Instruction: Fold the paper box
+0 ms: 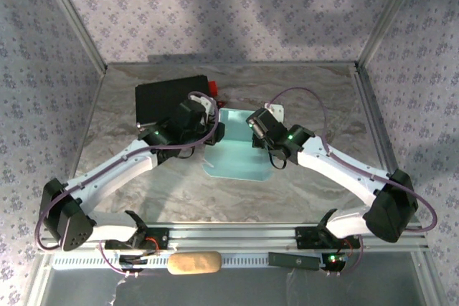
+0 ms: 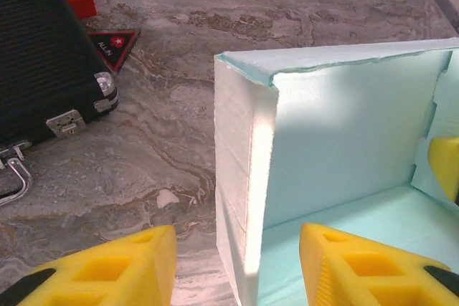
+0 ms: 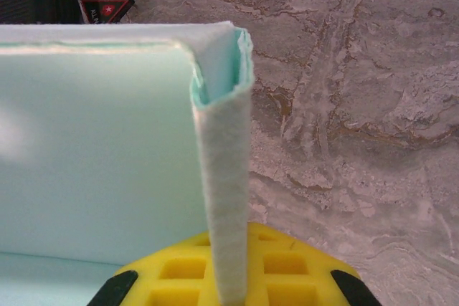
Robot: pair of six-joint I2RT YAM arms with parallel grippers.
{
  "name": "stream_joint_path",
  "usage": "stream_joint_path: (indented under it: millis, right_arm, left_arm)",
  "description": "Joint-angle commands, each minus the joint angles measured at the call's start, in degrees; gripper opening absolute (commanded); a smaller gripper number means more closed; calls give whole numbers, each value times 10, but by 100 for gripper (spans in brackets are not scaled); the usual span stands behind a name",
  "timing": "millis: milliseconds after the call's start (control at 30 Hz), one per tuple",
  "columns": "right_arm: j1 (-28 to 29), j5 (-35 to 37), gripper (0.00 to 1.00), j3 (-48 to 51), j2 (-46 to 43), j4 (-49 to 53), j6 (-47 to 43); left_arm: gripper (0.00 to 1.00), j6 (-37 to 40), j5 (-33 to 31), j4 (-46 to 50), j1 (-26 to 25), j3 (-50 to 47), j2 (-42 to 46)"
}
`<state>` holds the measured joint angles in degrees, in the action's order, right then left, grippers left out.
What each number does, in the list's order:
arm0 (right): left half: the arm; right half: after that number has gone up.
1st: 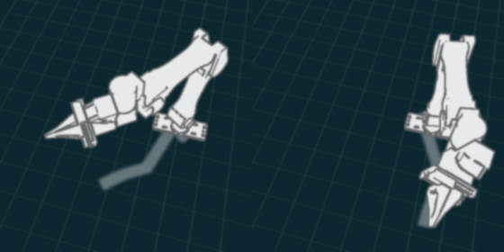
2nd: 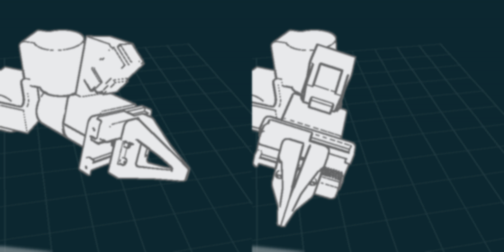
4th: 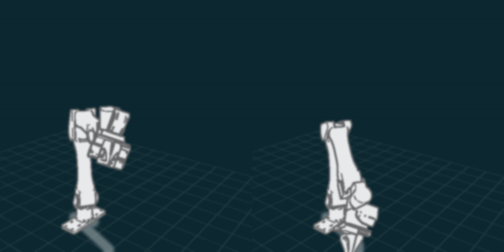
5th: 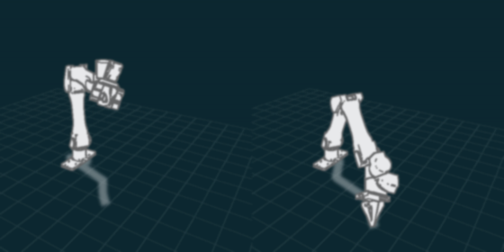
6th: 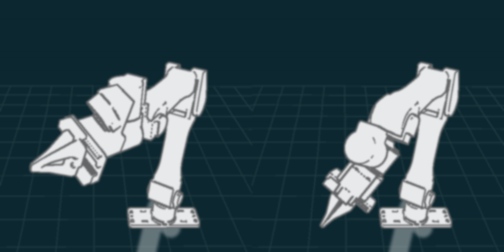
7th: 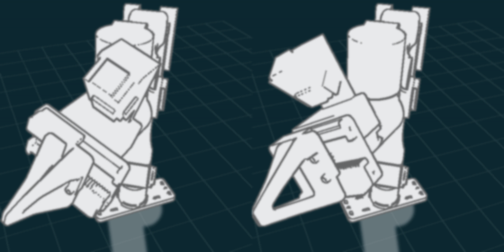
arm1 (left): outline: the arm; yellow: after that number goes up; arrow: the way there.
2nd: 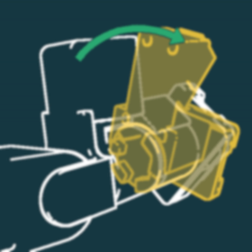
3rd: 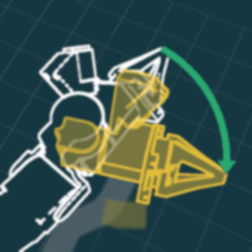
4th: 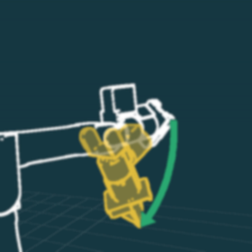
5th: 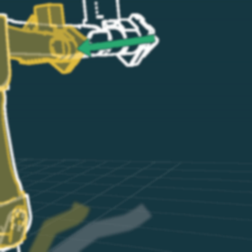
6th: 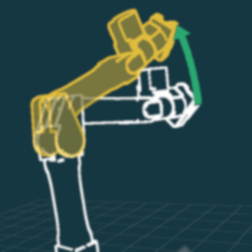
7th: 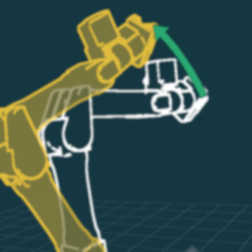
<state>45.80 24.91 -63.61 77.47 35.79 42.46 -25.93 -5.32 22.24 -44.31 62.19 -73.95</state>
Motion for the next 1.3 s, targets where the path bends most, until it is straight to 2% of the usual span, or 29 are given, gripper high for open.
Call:
stream_joint_path:
  millis: [0,133,300,400,467,633,667,933,1033,1100,1133,1200,1267]
  right_arm:
    - [3,-1,0,-21,8,-4,1]
    - [5,-6,0,-26,8,-5,-1]
    - [7,-10,0,-28,8,-6,-2]
    - [8,-13,0,-27,9,-7,-2]
    - [8,-13,0,-26,9,-6,-3]
    - [9,-9,0,-27,7,-5,-1]
    - [9,-8,0,-27,7,-4,1]
    - [12,1,0,-31,8,4,12]
    - [12,0,0,-30,5,3,12]
    - [13,-2,0,-30,2,5,14]
    - [12,-3,0,-31,1,4,14]
    - [11,-2,0,-31,0,7,14]
    - [9,-3,0,-31,1,8,15]
  left_arm:
    - [48,18,-18,-14,-1,25,-11]
    - [45,32,-61,-13,-1,37,-30]
    - [42,46,-61,-14,-4,63,-66]
    - [39,51,-83,-20,-13,71,-79]
    - [31,52,-111,-18,-18,76,-86]
    - [2,53,-193,10,-44,98,-109]
    - [0,55,-216,19,-52,106,-115]
    - [0,27,-400,85,-107,147,-165]
    - [0,23,-432,95,-117,153,-174]
    - [0,22,-428,94,-118,152,-174]
    - [6,22,-421,91,-118,150,-172]
    - [29,23,-395,85,-118,147,-159]
    - [41,28,-353,74,-118,142,-137]
